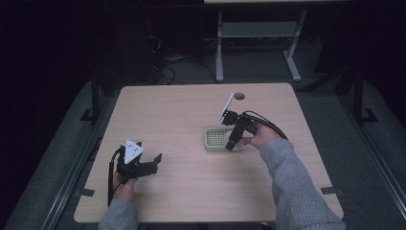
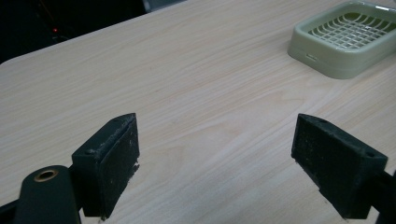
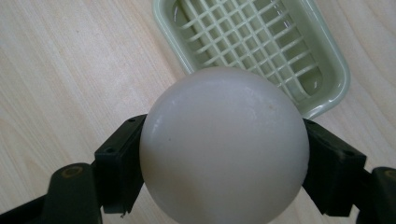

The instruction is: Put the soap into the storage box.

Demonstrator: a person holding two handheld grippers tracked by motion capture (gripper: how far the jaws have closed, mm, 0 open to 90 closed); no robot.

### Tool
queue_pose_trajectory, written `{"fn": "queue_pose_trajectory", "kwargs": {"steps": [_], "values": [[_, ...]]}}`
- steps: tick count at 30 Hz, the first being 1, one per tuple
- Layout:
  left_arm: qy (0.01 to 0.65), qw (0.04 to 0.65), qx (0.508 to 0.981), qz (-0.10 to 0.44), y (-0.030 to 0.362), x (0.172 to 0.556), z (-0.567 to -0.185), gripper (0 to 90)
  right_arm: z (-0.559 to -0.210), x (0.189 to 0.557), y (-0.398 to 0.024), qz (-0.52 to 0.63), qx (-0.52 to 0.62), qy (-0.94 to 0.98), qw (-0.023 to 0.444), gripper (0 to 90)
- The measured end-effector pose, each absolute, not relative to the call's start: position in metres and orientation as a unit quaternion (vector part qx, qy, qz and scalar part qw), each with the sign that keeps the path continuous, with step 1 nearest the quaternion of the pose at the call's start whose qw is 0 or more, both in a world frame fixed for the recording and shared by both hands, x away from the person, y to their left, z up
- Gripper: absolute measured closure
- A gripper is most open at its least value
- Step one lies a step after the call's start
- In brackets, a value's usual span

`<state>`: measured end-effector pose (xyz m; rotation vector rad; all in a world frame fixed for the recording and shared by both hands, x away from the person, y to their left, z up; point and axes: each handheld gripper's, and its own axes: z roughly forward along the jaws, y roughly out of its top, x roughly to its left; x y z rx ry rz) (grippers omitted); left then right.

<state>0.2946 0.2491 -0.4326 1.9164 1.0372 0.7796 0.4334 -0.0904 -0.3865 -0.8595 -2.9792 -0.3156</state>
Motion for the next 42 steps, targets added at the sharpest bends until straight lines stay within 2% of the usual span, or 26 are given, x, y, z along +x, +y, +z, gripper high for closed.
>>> {"fn": "queue_pose_trajectory", "kwargs": {"steps": [25,42], "values": [[0.410,0.400,0.759,0.309,0.250,0.295,-0.433,14.8,-0.384,0.454,-0.083,-0.088,-0.280,-0.956,0.020,23.3],[0.412,0.404,0.757,0.307,0.250,0.295,-0.433,14.8,-0.387,0.465,-0.064,-0.093,-0.278,-0.956,0.006,23.3]]}}
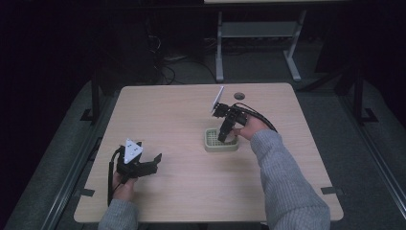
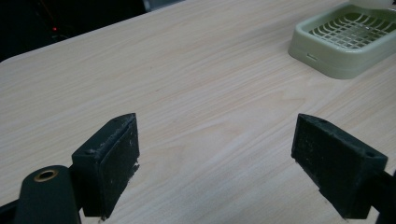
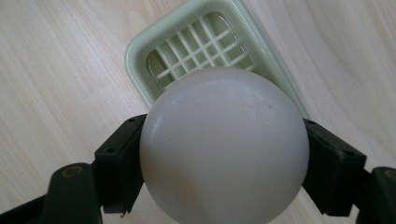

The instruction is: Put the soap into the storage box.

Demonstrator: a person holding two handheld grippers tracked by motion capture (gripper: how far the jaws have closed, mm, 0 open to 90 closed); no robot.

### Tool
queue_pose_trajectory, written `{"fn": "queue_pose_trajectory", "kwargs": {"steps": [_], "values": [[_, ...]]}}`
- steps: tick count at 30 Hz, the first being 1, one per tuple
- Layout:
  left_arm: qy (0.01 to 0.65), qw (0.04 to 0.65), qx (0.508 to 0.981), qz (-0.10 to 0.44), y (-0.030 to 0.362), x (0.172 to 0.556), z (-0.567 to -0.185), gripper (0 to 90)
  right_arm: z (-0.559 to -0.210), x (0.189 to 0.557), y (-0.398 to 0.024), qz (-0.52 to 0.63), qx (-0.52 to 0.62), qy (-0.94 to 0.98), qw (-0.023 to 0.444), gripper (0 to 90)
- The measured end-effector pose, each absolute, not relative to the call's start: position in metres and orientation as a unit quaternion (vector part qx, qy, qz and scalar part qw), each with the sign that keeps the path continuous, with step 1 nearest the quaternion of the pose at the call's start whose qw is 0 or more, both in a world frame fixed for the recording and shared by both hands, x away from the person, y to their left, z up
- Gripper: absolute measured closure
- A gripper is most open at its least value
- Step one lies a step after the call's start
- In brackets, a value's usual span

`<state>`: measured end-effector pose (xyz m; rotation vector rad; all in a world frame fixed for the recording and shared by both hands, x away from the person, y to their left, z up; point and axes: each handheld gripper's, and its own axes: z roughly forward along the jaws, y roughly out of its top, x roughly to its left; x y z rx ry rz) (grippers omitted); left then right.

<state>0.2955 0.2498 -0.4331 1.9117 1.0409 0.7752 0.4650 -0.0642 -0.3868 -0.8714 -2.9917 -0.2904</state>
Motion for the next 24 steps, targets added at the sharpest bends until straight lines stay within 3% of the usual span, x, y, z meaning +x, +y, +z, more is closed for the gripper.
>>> {"fn": "queue_pose_trajectory", "kwargs": {"steps": [24], "values": [[0.413,0.404,0.757,0.305,0.250,0.296,-0.433,14.8,-0.404,0.472,-0.051,-0.084,-0.284,-0.955,-0.003,23.3]]}}
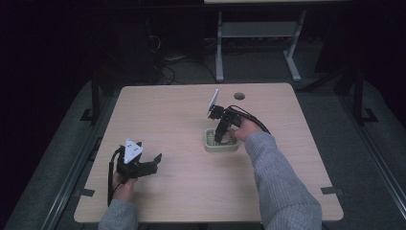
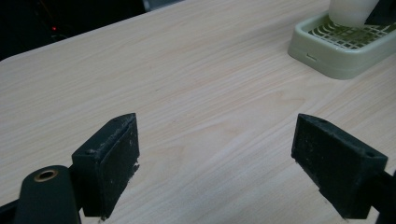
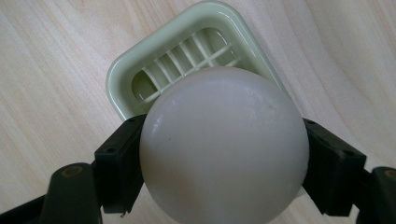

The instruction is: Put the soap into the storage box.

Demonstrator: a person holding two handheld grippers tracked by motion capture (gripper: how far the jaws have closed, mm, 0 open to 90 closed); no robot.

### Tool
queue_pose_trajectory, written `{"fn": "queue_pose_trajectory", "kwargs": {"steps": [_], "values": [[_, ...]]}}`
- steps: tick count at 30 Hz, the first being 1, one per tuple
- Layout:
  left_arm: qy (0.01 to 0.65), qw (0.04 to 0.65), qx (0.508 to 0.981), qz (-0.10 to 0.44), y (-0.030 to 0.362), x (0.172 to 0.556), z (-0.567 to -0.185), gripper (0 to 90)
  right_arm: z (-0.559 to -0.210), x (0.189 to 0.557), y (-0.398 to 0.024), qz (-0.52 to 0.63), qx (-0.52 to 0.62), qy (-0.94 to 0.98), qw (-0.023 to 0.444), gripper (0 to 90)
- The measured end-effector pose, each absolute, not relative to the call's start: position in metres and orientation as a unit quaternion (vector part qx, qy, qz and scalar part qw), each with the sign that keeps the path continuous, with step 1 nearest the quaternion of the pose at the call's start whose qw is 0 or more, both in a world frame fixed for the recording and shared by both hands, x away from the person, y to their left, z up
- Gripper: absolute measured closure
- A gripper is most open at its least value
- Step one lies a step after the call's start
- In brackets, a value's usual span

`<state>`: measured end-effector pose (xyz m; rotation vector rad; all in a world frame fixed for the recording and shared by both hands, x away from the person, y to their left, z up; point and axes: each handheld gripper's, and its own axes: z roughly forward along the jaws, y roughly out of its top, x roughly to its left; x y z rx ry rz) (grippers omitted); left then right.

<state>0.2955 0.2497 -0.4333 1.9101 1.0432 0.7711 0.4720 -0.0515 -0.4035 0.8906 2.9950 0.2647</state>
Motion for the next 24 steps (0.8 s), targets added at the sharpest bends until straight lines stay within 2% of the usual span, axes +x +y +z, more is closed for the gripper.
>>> {"fn": "queue_pose_trajectory", "kwargs": {"steps": [24], "values": [[0.414,0.403,0.757,0.305,0.2504,0.2955,-0.4329,14.8,-0.4125,0.4716,-0.0463,0.074,0.284,0.956,0.012,23.3]]}}
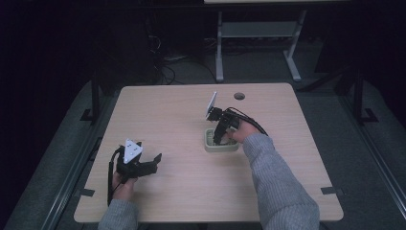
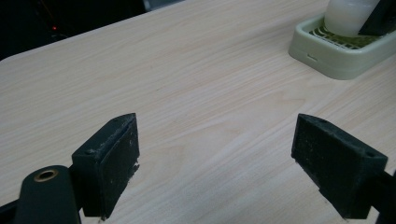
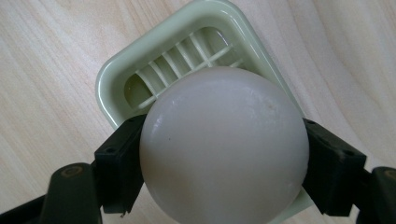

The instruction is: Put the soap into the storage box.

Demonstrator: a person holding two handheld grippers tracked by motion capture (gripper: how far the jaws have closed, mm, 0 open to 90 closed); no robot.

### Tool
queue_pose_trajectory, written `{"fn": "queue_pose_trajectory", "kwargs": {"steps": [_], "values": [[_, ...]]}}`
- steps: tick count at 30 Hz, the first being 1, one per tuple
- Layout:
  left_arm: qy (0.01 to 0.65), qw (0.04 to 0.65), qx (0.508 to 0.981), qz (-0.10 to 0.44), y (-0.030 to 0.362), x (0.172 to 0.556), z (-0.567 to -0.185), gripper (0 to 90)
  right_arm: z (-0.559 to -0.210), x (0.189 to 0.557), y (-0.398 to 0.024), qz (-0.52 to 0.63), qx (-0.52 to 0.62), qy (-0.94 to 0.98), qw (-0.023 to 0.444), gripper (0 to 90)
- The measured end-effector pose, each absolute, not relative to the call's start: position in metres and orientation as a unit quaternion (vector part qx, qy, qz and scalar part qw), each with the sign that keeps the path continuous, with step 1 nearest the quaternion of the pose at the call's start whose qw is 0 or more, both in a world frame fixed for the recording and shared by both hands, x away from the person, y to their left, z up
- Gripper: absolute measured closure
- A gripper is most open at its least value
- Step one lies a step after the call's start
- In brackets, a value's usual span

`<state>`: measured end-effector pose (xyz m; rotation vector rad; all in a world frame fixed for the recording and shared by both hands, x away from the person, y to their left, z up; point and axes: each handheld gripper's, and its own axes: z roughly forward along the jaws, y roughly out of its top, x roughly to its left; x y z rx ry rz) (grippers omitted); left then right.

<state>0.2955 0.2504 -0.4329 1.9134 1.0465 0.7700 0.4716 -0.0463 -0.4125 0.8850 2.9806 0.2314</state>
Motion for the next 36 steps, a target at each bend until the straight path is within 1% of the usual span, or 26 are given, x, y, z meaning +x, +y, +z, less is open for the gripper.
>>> {"fn": "queue_pose_trajectory", "kwargs": {"steps": [22,35,36], "values": [[0.413,0.403,0.757,0.307,0.250,0.295,-0.433,14.8,-0.416,0.471,-0.046,0.063,0.294,0.954,0.010,22.8],[0.413,0.404,0.757,0.306,0.249,0.295,-0.433,14.8,-0.398,0.467,-0.058,0.099,0.307,0.946,0.005,20.4],[0.413,0.403,0.757,0.307,0.249,0.295,-0.433,14.8,-0.396,0.467,-0.059,0.103,0.301,0.948,0.011,20.3]]}}
